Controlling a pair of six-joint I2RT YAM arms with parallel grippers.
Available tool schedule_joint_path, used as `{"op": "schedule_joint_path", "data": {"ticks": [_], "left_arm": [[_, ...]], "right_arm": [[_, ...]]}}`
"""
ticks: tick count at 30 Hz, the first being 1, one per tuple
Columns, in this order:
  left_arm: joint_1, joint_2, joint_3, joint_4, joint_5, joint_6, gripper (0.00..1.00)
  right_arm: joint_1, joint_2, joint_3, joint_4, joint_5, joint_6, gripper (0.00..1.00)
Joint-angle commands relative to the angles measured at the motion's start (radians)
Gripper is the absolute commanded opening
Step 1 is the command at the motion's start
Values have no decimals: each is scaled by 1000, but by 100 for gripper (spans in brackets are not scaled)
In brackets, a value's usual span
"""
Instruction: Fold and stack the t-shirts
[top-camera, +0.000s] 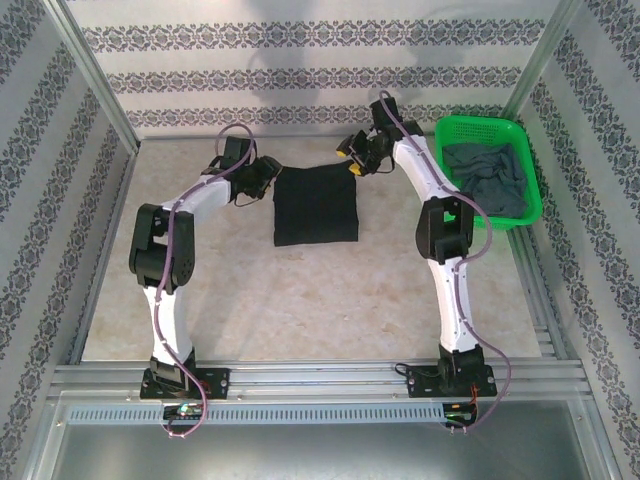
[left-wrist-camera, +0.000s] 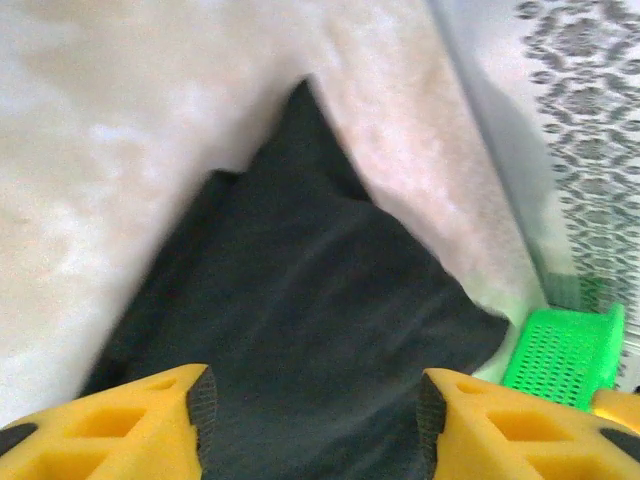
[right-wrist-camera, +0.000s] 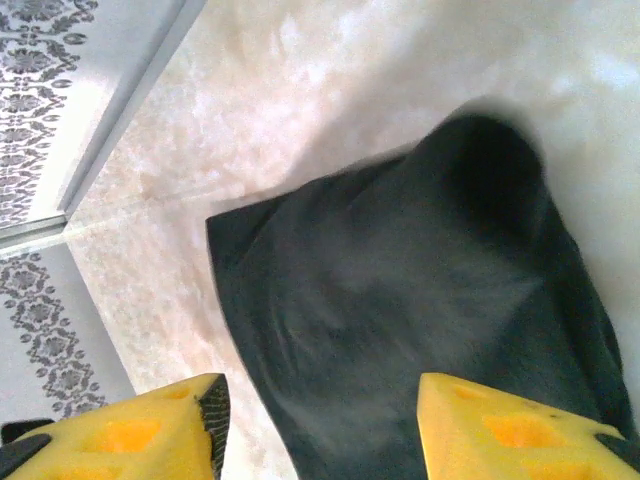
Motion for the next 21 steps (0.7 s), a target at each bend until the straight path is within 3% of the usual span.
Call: {"op": "schedule_joint_path", "data": {"ticks": [1, 4, 9, 11, 13, 16, 21], "left_arm": [[-3, -119, -39, -3, -6, 18, 58], [-41, -283, -219, 9, -47, -42, 55], [-234, -543, -497, 9, -179, -194, 53], [-306, -588, -587, 72, -207, -298, 53], [-371, -591, -681, 203, -239, -424, 54], [-442, -524, -695, 314, -310, -511, 61], [-518, -346, -633, 487, -441, -659, 67]], "right_arm": [[0, -50, 151, -201, -1, -148, 55], [4, -234, -98, -140, 63, -193, 54], [-10, -702, -877, 364, 55, -48, 50], [-9, -825, -1094, 499, 40, 7, 50], [1, -945, -1310, 626, 21, 55, 50], [14, -1069, -1525, 737, -11, 107, 51], [18, -1162, -1642, 714, -42, 108, 52]]}}
